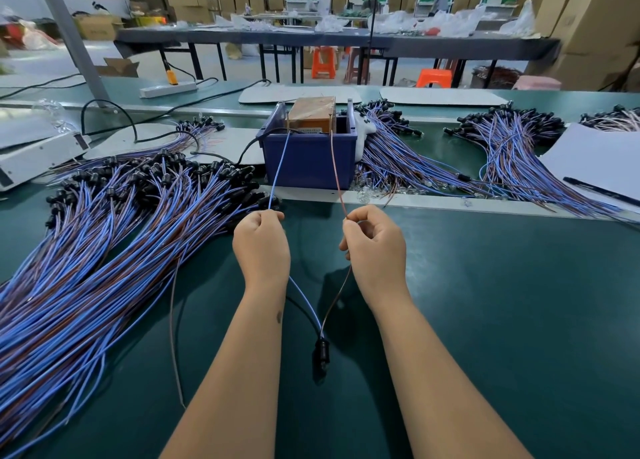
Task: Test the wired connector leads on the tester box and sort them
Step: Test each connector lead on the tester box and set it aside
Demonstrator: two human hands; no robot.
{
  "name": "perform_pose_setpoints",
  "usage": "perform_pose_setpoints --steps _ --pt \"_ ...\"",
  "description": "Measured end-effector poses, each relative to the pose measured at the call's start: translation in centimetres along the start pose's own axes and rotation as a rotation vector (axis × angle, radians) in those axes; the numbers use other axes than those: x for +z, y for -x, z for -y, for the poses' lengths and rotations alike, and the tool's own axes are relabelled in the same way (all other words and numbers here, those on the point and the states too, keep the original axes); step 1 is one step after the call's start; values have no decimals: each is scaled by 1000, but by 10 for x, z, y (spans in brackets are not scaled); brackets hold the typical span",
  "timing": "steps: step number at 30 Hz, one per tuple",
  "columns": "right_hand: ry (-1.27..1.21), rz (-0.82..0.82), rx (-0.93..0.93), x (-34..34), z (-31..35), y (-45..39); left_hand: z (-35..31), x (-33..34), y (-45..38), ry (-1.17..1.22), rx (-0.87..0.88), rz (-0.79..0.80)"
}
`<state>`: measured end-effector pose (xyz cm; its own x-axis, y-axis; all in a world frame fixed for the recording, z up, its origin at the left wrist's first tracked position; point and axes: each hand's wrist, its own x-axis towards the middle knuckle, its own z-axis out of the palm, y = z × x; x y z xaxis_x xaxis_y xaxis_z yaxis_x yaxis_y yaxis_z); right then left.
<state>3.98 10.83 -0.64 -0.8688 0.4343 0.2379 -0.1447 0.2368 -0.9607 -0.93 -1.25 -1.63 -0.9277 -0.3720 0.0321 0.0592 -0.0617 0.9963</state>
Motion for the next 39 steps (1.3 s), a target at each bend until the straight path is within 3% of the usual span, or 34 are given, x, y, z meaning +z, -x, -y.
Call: perform_pose_setpoints --steps 29,39 --pt "21 0 -43 -1 -1 1 -3 -1 1 8 -2 20" --pt "186 86 -162 6 -7 2 -14 16 19 114 -3 445"
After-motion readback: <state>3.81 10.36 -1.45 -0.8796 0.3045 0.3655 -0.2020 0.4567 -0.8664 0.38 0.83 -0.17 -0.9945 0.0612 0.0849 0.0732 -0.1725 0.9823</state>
